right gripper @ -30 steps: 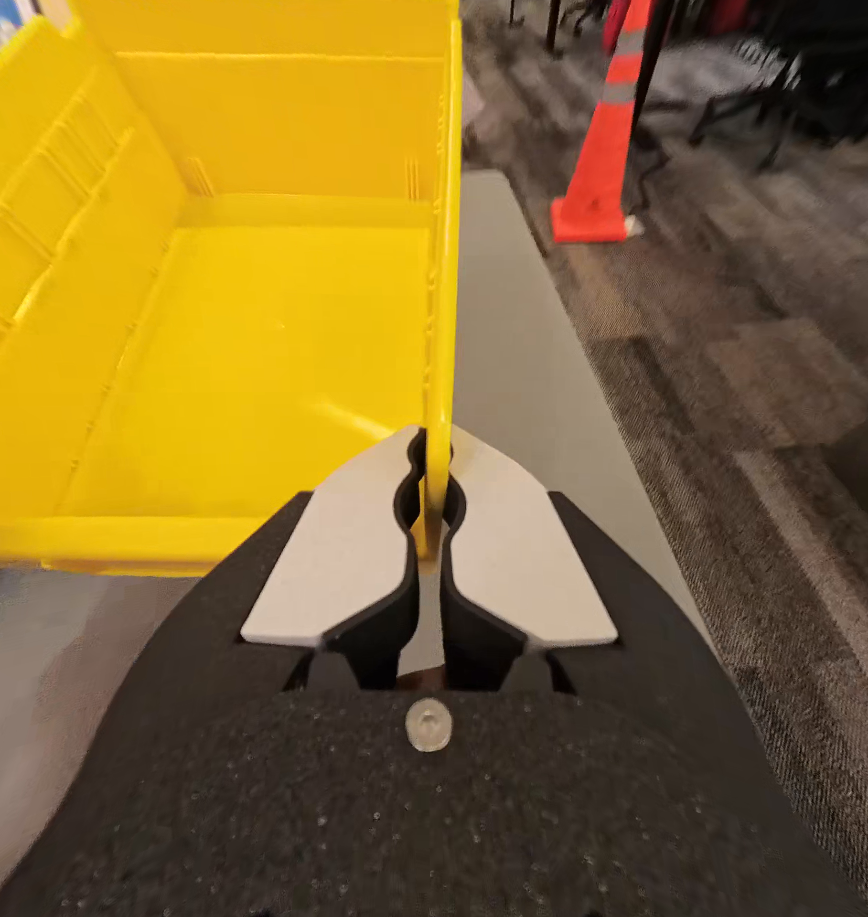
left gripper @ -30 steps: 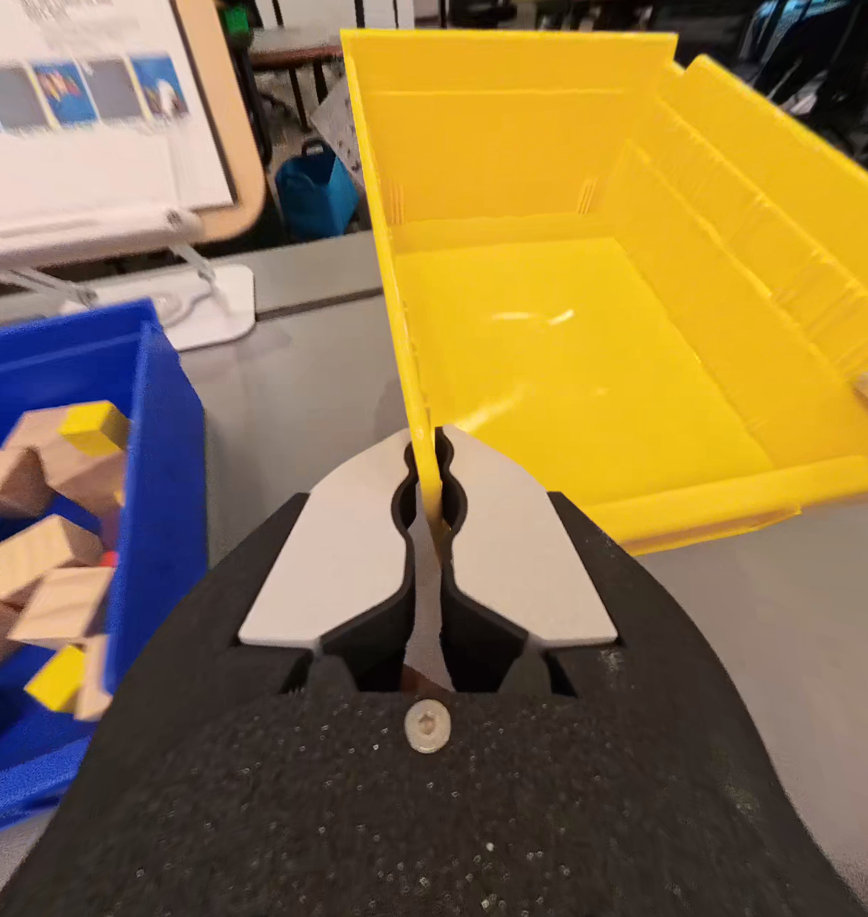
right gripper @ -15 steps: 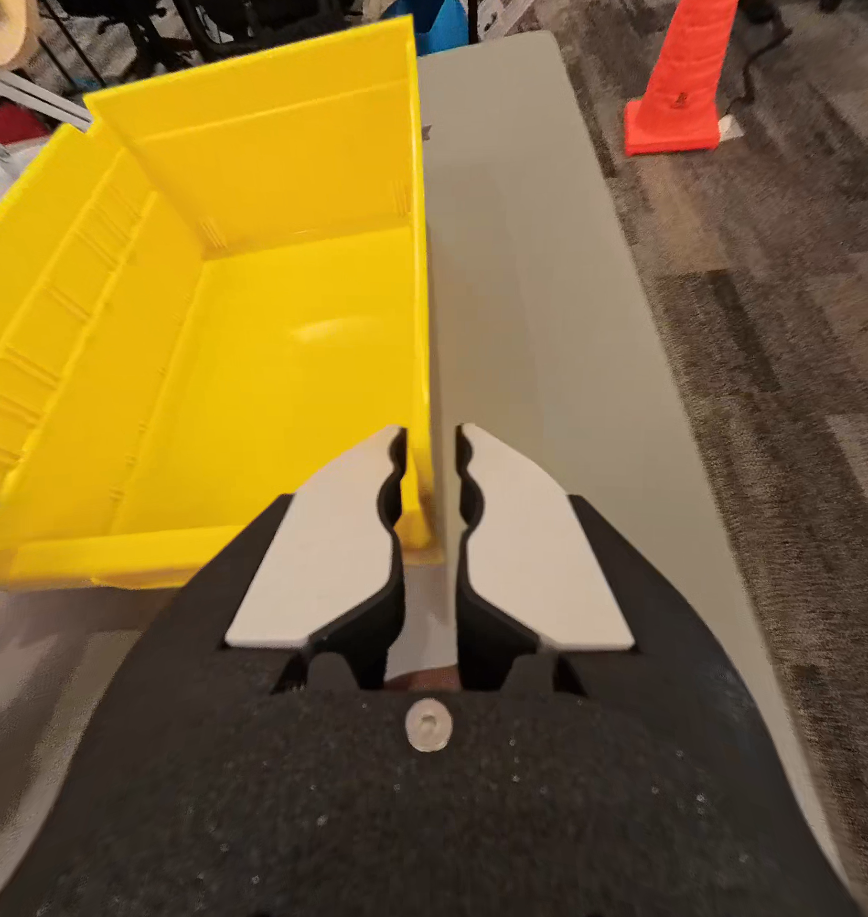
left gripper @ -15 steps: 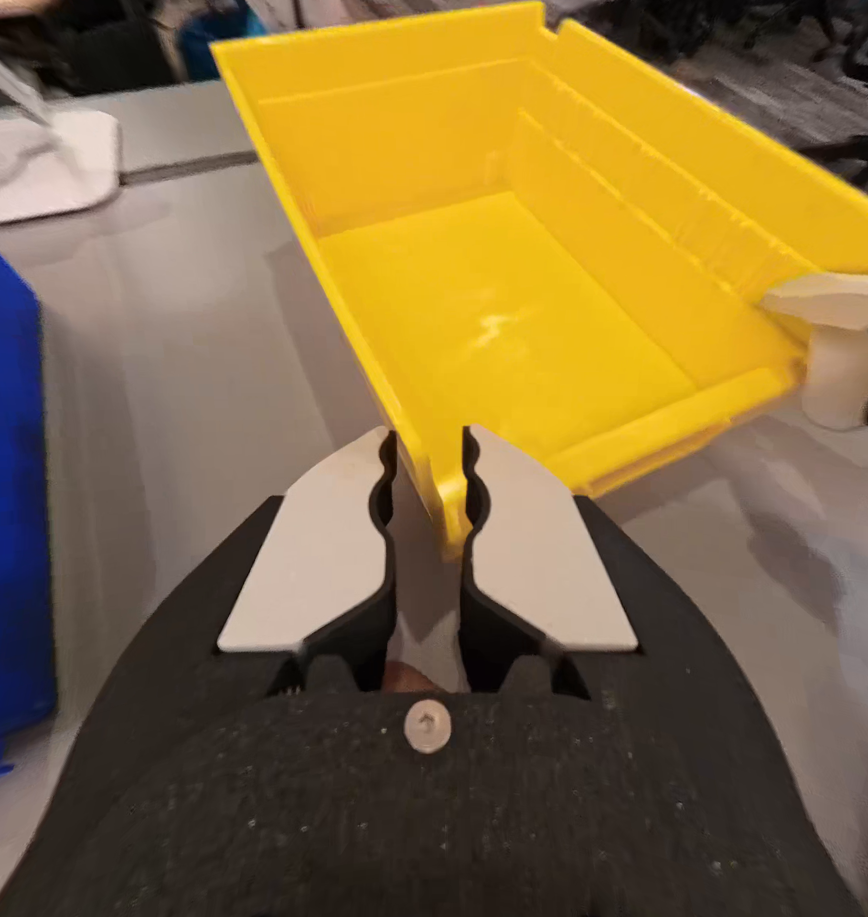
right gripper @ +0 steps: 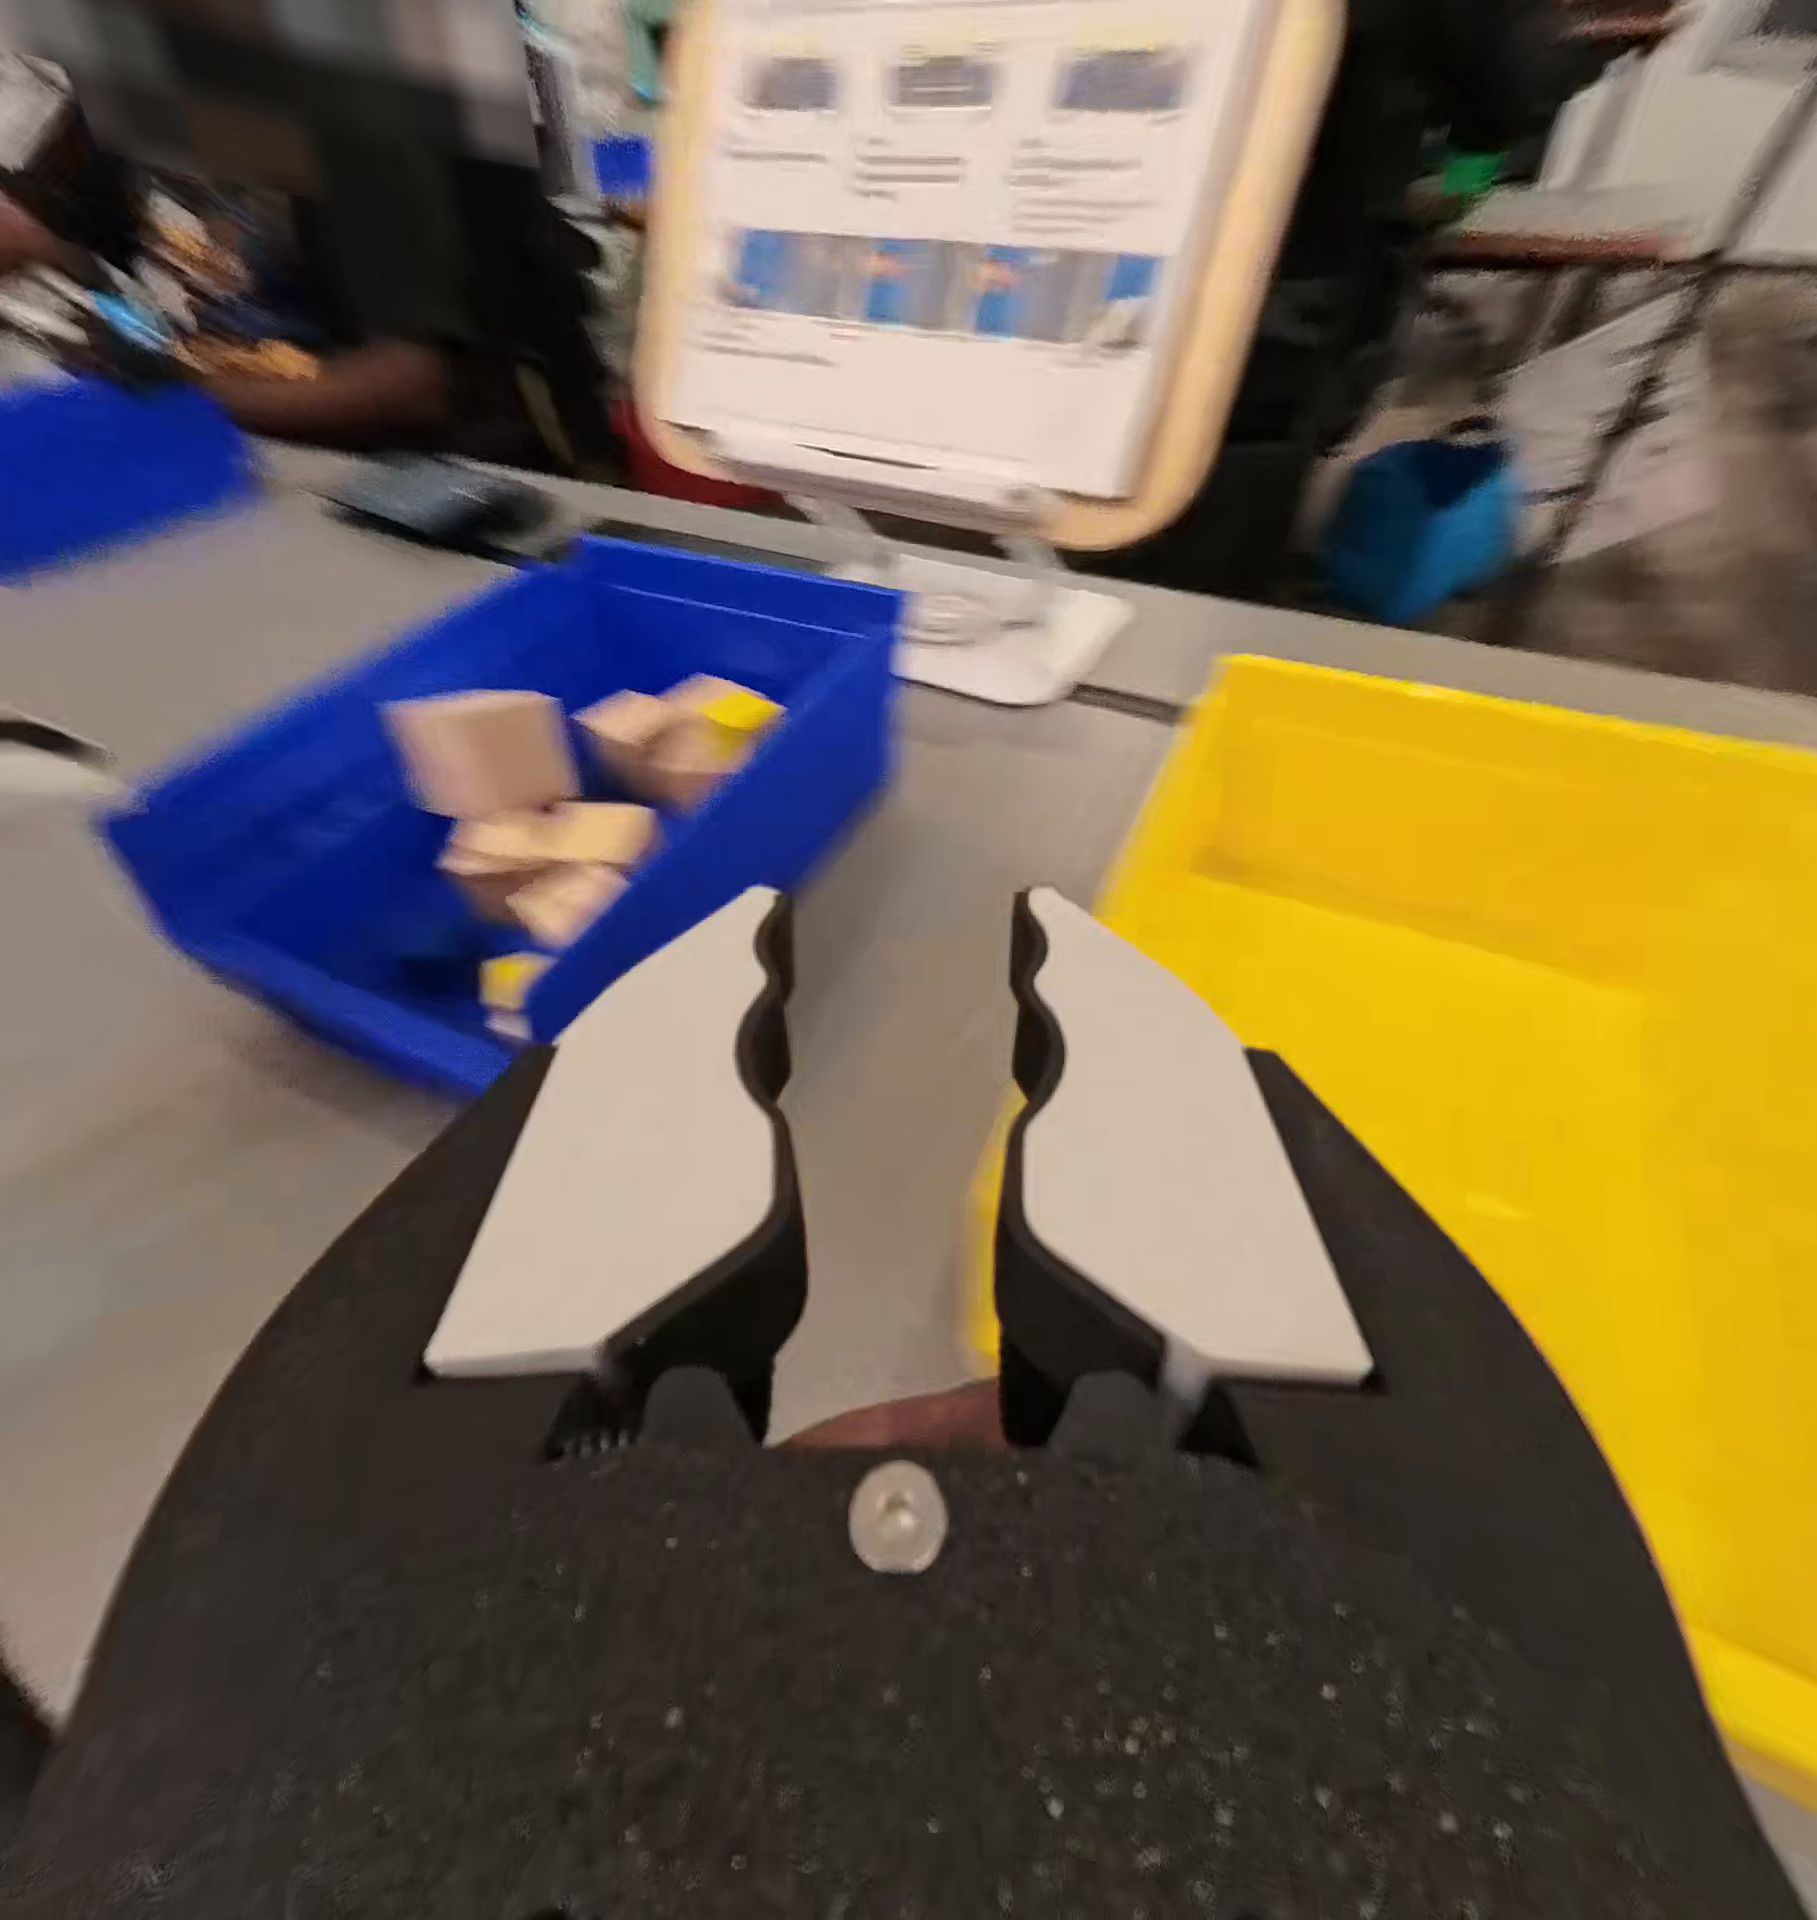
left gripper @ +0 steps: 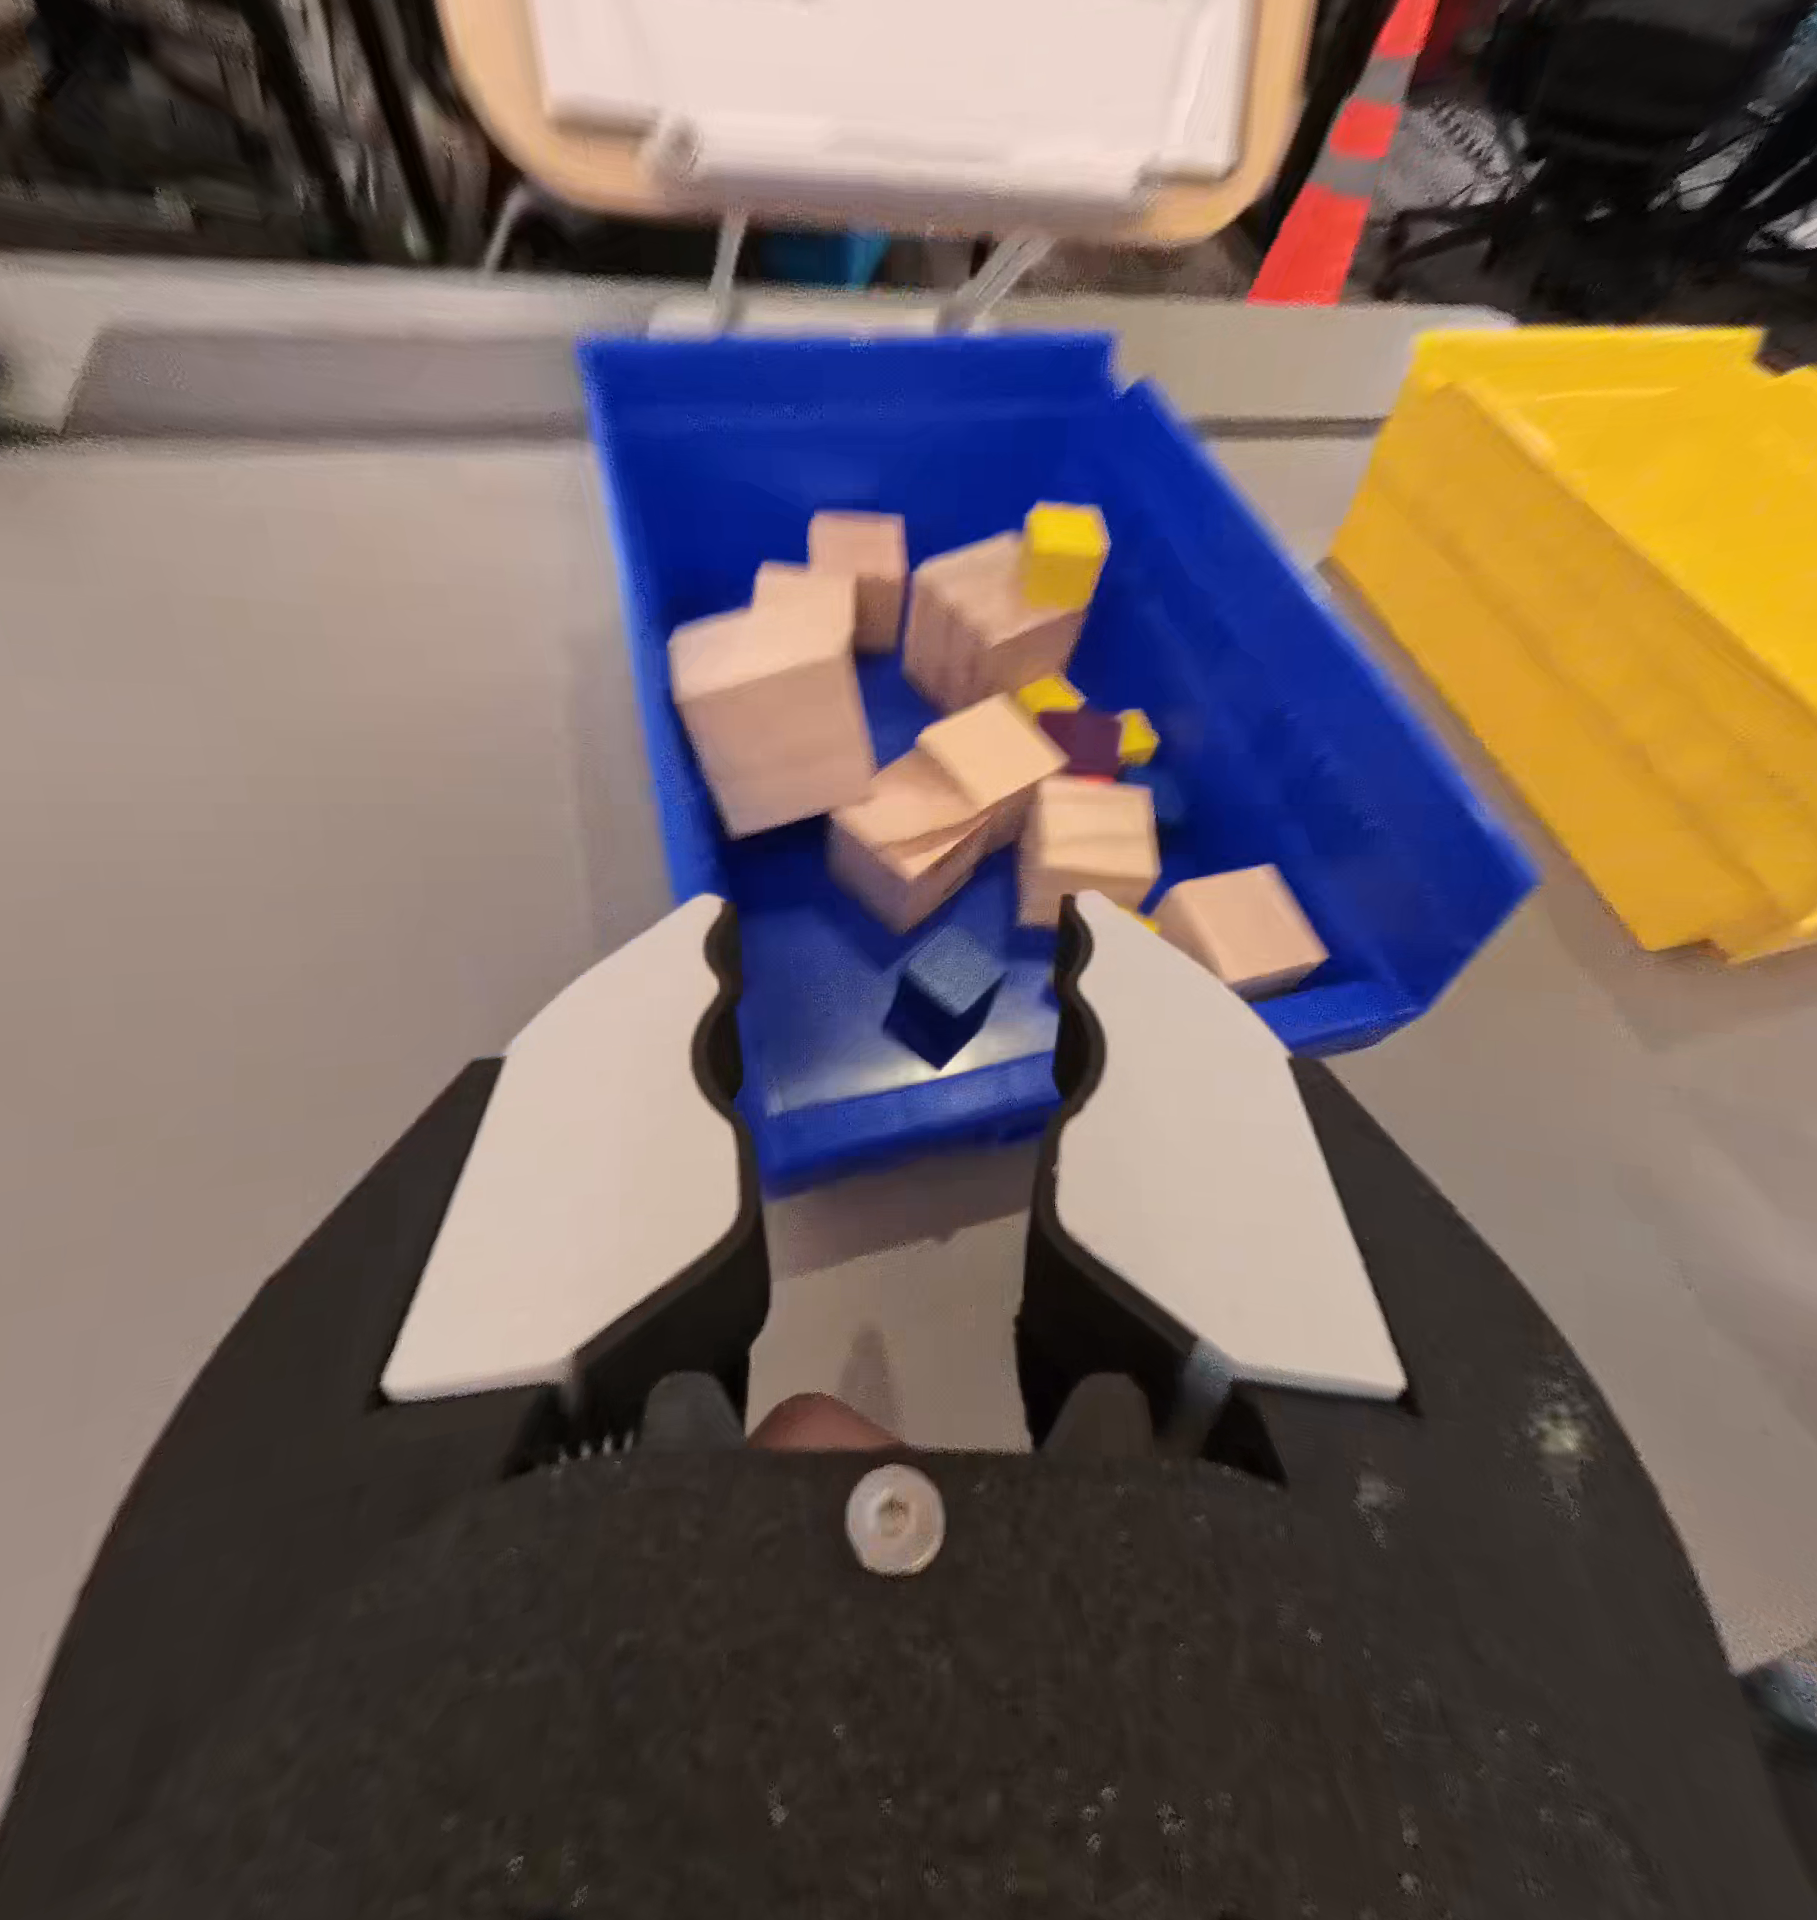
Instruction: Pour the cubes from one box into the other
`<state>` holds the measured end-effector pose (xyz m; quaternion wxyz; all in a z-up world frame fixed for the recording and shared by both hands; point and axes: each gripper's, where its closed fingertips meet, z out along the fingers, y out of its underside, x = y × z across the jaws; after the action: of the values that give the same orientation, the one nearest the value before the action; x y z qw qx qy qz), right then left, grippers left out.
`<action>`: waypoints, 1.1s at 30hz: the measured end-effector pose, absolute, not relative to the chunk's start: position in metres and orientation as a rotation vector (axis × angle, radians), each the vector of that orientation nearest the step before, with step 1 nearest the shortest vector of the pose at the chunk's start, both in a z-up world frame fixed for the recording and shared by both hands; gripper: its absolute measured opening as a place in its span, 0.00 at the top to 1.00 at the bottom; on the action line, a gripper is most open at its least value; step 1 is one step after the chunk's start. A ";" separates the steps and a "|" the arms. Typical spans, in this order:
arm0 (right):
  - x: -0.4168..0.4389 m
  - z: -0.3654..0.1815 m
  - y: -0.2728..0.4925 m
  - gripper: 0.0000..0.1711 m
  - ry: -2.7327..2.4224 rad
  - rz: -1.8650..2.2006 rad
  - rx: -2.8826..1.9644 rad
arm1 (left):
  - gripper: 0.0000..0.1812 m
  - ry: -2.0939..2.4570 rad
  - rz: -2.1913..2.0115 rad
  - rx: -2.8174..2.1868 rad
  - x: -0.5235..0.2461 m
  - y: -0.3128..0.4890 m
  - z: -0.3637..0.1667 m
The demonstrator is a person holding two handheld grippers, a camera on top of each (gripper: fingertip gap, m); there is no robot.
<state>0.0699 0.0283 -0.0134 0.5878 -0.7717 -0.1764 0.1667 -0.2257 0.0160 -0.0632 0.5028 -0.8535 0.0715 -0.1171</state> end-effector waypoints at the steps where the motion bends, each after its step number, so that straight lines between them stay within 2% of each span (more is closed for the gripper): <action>1: 0.039 -0.021 0.026 0.74 -0.387 0.488 -1.801 | 0.68 0.135 -0.323 -2.099 -0.233 0.018 -0.076; 3: -0.018 -0.045 0.017 0.68 -0.388 0.612 -1.829 | 0.69 0.098 -0.398 -2.102 -0.237 0.021 -0.090; 7: -0.073 -0.104 0.017 0.62 -0.386 0.496 -1.961 | 0.68 0.105 -0.336 -2.105 -0.250 0.037 -0.107; 9: -0.084 -0.131 0.024 0.62 -0.354 0.406 -2.066 | 0.71 0.123 -0.356 -2.123 -0.245 0.042 -0.117; 11: -0.083 -0.149 0.037 0.68 -0.258 0.296 -2.123 | 0.75 0.180 -0.285 -2.179 -0.244 0.048 -0.136; 12: -0.085 -0.151 0.041 0.70 -0.247 0.279 -2.111 | 0.75 0.194 -0.295 -2.190 -0.241 0.050 -0.140; 13: -0.086 -0.149 0.045 0.70 -0.216 0.276 -2.093 | 0.81 0.166 -0.334 -2.179 -0.240 0.051 -0.138; 14: -0.082 -0.146 0.047 0.74 -0.176 0.257 -2.085 | 0.86 0.128 -0.341 -2.175 -0.245 0.053 -0.137; 15: -0.072 -0.142 0.049 0.87 -0.109 0.223 -2.069 | 0.94 0.107 -0.329 -2.169 -0.251 0.056 -0.135; 16: -0.066 -0.136 0.050 0.98 -0.065 0.210 -2.049 | 0.95 0.123 -0.306 -2.165 -0.255 0.057 -0.134; 23: -0.108 -0.123 0.053 0.99 -0.053 0.104 -2.023 | 0.98 0.129 -0.132 -2.123 -0.301 0.063 -0.113; 28: -0.191 -0.097 0.062 0.99 -0.133 0.094 -1.947 | 0.99 0.050 -0.036 -2.068 -0.385 0.062 -0.095; 33: -0.277 -0.104 0.066 0.99 -0.225 0.136 -1.954 | 0.99 0.001 0.033 -2.056 -0.470 0.057 -0.090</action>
<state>-0.2773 0.0665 -0.1041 0.5524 -0.8261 -0.0952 0.0574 -0.4701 0.0567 -0.0905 0.5162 -0.8563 0.0003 0.0137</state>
